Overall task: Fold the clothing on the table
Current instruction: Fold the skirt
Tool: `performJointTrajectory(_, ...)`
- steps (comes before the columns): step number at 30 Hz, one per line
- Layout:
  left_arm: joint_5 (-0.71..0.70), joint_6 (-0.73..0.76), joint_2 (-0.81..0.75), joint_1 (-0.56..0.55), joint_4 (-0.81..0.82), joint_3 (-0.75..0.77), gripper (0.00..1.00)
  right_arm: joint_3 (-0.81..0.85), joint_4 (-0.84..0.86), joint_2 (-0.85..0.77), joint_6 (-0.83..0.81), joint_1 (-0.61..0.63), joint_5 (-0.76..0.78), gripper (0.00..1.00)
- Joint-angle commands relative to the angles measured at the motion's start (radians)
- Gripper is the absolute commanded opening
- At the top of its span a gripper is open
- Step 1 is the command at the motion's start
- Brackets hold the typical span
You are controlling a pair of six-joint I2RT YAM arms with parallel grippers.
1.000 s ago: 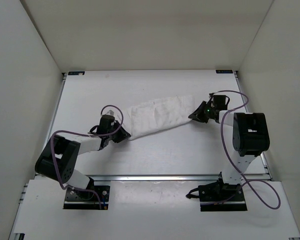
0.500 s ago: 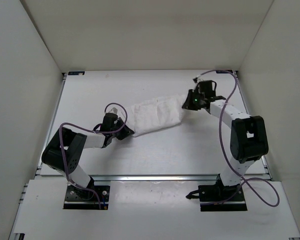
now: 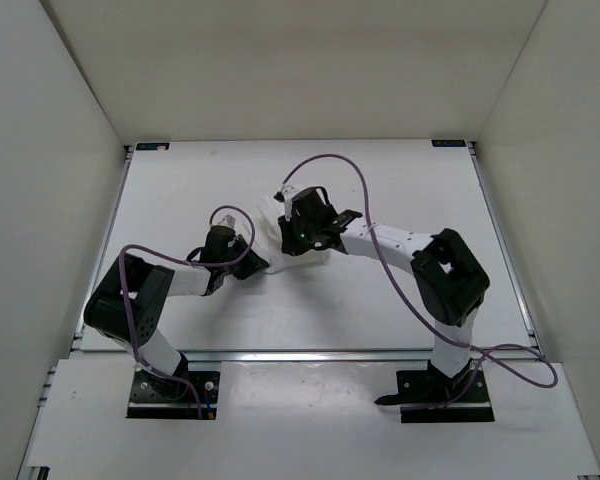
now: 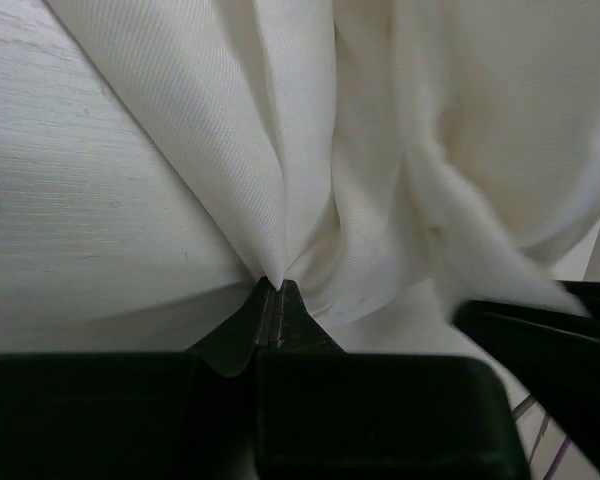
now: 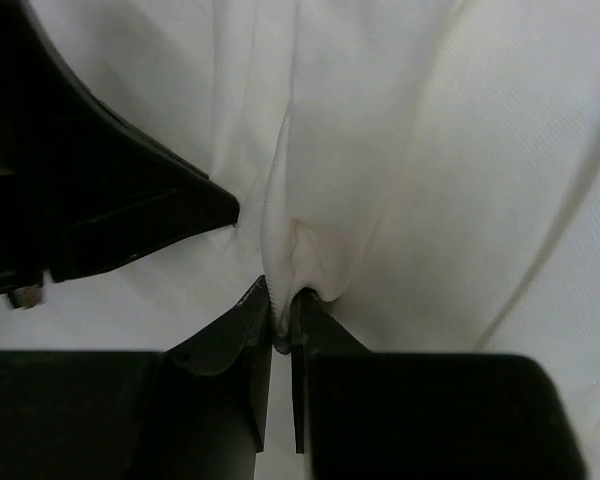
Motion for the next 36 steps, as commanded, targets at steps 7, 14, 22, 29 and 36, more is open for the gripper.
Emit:
performJointTrajectory(7,0.041,0.022,-0.025,0.018,-0.020,-0.003,0.00,0.088,-0.010,0.128,-0.014,0.026,-0.076,0.00)
performJointTrajectory(14,0.081,0.033,-0.049,0.042,-0.026,-0.049,0.20,0.211,-0.080,0.150,-0.071,0.026,-0.180,0.30)
performJointTrajectory(22,0.035,-0.110,-0.354,0.071,0.016,-0.233,0.55,0.199,-0.033,0.044,-0.031,0.031,-0.263,0.39)
performJointTrajectory(29,-0.020,-0.116,-0.655,0.165,-0.160,-0.302,0.57,0.110,0.062,-0.039,0.003,-0.037,-0.269,0.53)
performJointTrajectory(36,0.048,0.013,-0.800,0.206,-0.390,-0.220,0.53,0.076,0.216,0.100,0.113,-0.196,-0.297,0.34)
